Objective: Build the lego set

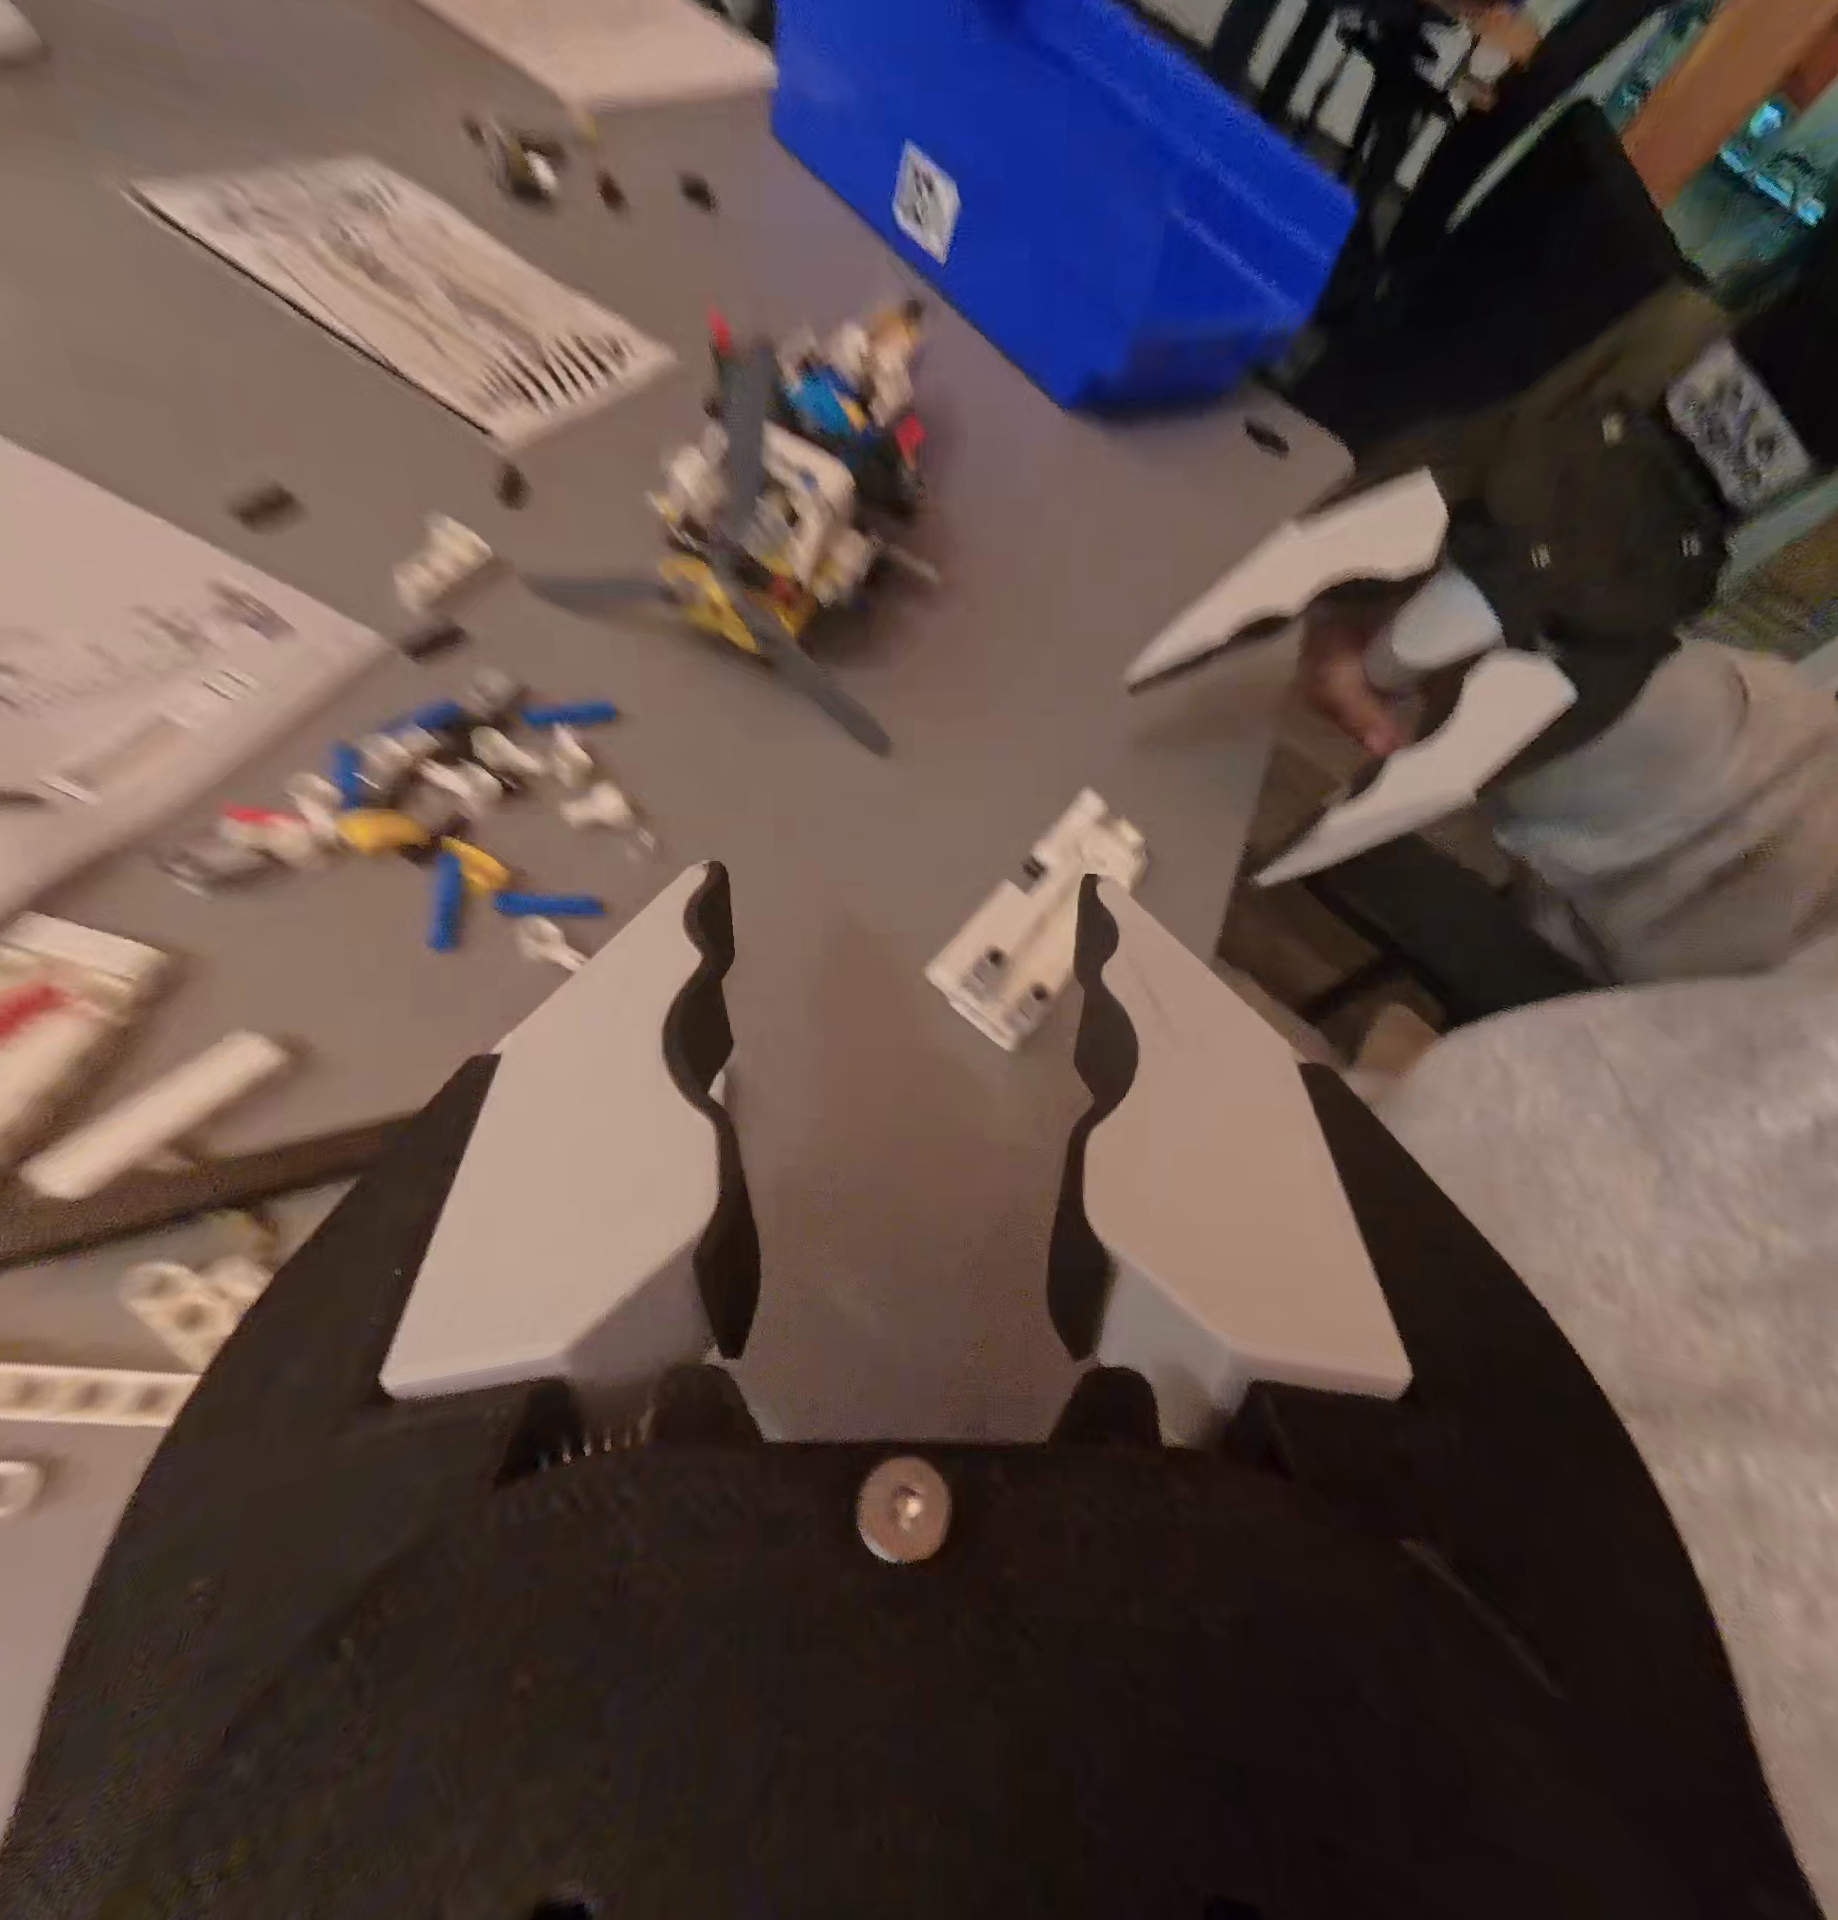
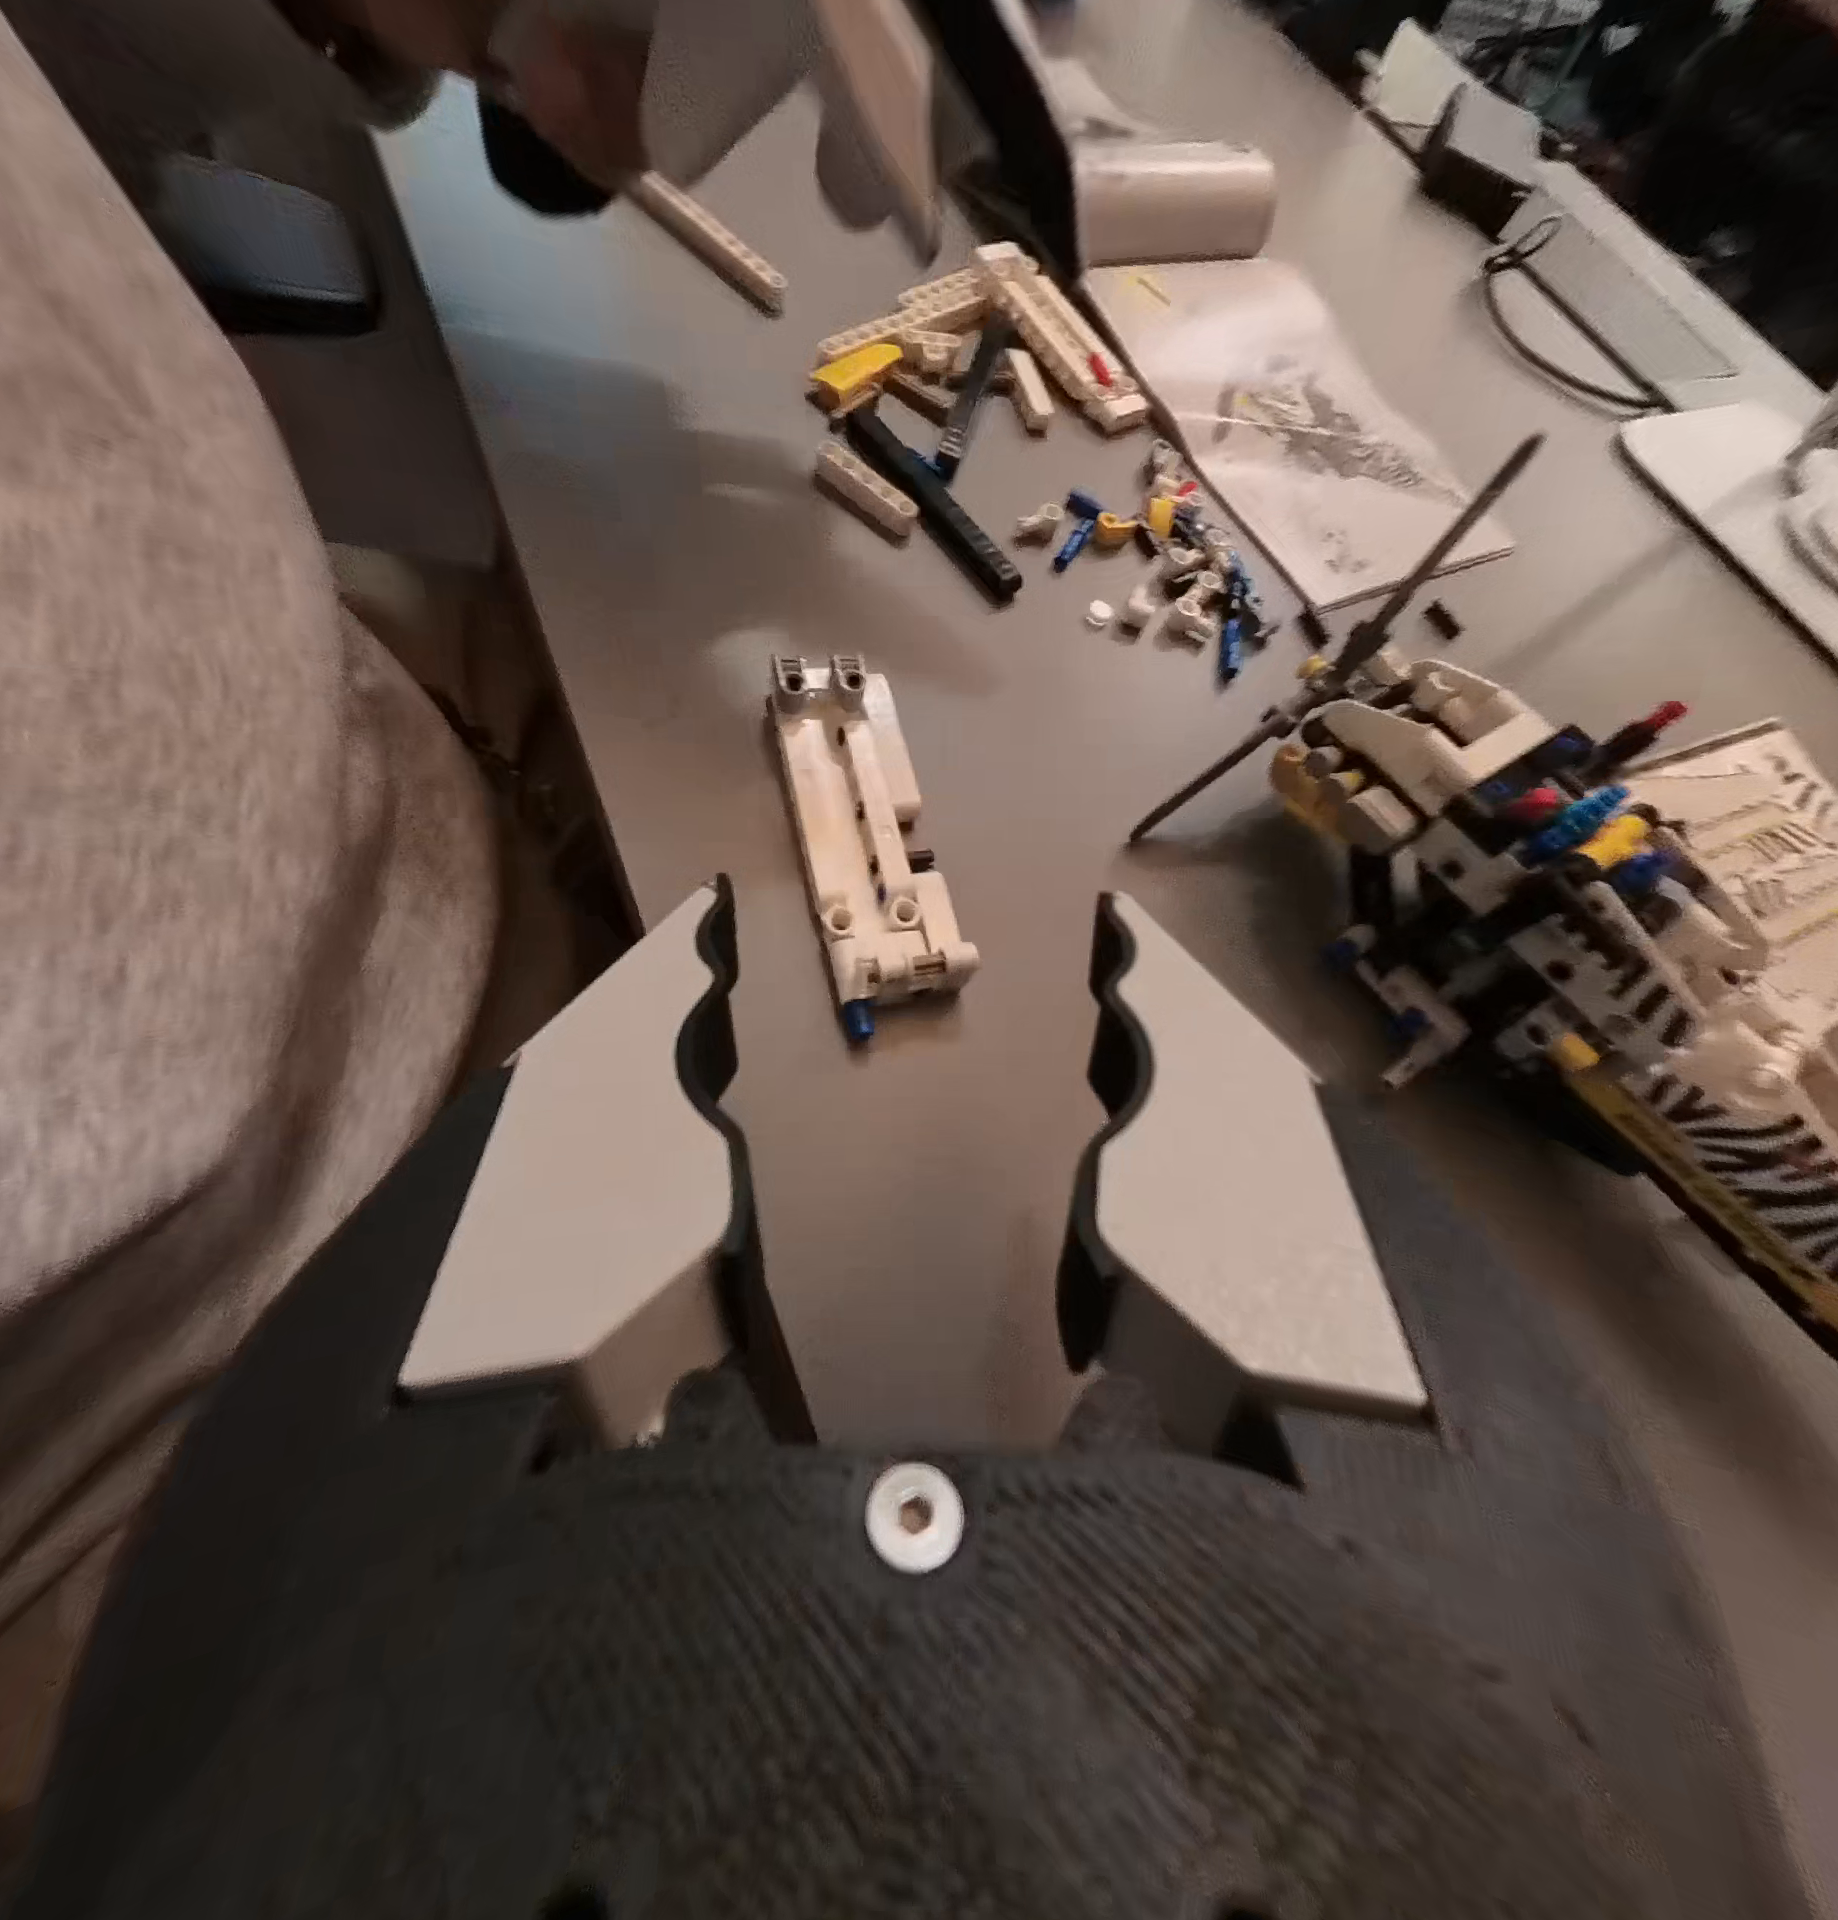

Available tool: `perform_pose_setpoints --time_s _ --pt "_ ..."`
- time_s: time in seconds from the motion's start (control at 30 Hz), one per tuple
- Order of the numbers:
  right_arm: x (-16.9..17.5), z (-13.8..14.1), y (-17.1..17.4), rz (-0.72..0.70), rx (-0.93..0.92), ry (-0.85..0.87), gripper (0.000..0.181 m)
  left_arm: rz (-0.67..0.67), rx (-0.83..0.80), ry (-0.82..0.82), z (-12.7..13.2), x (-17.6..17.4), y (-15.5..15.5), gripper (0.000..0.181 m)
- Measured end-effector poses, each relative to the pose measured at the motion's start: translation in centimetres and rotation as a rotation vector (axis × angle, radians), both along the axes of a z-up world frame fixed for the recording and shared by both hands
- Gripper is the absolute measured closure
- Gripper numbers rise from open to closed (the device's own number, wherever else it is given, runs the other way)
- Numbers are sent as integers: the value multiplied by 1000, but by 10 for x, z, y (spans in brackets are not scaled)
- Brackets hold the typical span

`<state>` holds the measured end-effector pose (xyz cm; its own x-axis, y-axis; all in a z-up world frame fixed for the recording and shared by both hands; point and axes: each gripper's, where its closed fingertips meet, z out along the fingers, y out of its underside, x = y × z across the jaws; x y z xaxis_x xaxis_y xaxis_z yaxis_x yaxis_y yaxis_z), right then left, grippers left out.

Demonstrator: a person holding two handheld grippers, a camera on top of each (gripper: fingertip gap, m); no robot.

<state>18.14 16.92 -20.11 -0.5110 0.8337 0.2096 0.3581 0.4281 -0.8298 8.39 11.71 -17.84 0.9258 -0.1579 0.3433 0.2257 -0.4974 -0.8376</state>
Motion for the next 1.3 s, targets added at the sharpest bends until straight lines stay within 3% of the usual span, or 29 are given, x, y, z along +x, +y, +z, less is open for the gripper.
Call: perform_pose_setpoints --time_s 0.13,0.3,0.5,0.7,0.93,1.07,1.17,1.23,1.3 --pt "-11 -11 -8 74 -6 -90 114 -40 -87 3 -30 36 -9 116" --pt "-17 -35 -10 172 80 -227 115 -53 -114 -14 -46 58 -13 116" --pt "-11 -44 -21 260 -11 -326 143 -43 -85 -63 -46 69 -5 107" --pt "-14 -43 -8 6 -95 -256 149 -29 -82 -27 -46 71 5 104" --pt "6 -37 71 -503 -234 -168 149 -114 -110 128 -31 62 30 103" --pt "7 -24 81 -607 -427 -83 150 -105 -28 274 3 36 68 103" --pt "6 -29 85 -672 -390 -78 150 -44 99 401 36 2 106 103" --pt "4 -34 85 -684 -337 -92 150 -55 95 418 36 -15 130 96" --pt "2 -36 83 -683 -304 -103 149 -134 6 378 17 -15 147 80"
